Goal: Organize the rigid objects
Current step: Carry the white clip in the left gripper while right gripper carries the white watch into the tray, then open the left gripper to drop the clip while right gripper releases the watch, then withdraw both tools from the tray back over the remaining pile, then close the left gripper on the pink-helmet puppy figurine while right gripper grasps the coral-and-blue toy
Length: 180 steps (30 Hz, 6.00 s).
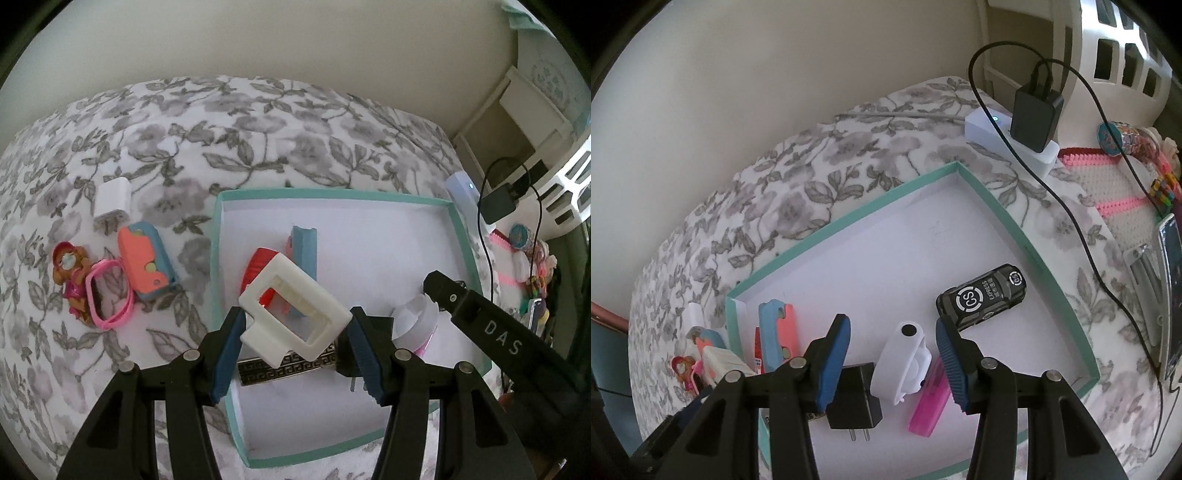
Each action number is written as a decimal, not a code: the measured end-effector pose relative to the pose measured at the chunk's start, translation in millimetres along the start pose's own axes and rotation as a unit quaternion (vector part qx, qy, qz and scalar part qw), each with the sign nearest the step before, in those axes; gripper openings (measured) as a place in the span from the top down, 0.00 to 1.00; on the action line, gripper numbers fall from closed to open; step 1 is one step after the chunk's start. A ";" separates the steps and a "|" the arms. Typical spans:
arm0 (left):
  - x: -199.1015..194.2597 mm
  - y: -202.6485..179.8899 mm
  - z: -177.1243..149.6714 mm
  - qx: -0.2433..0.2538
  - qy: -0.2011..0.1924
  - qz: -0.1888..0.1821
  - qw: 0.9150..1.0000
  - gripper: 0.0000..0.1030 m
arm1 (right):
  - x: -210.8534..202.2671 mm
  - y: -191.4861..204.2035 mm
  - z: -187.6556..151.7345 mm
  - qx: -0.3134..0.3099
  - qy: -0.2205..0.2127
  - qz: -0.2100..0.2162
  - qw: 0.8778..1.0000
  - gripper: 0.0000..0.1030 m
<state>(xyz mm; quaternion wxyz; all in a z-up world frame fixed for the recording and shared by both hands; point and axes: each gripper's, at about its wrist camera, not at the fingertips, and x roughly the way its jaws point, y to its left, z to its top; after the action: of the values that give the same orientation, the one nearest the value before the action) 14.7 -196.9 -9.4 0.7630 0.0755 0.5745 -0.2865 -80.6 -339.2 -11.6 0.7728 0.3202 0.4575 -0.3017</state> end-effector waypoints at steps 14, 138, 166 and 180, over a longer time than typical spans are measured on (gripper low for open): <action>12.6 -5.5 0.2 0.005 0.011 -0.005 1.000 0.43 | 2.0 -1.6 0.0 0.002 0.006 -0.007 1.000 0.50; -0.5 254.0 18.2 -0.256 -0.007 0.083 0.963 0.05 | 60.9 237.2 -70.3 -0.311 0.026 0.124 0.942 0.00; 36.4 251.3 22.5 -0.217 0.022 0.145 0.965 0.47 | 91.4 228.2 -60.4 -0.306 0.043 0.096 0.946 0.40; 32.9 250.7 18.4 -0.205 0.021 0.155 0.966 0.55 | 97.6 227.8 -66.4 -0.319 0.039 0.063 0.945 0.64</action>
<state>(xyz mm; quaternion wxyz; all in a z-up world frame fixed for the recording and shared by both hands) 167.2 -9.9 -87.3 0.7853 0.0115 0.6178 -0.0391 97.2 -165.3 -74.6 0.8334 0.0968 0.5385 -0.0778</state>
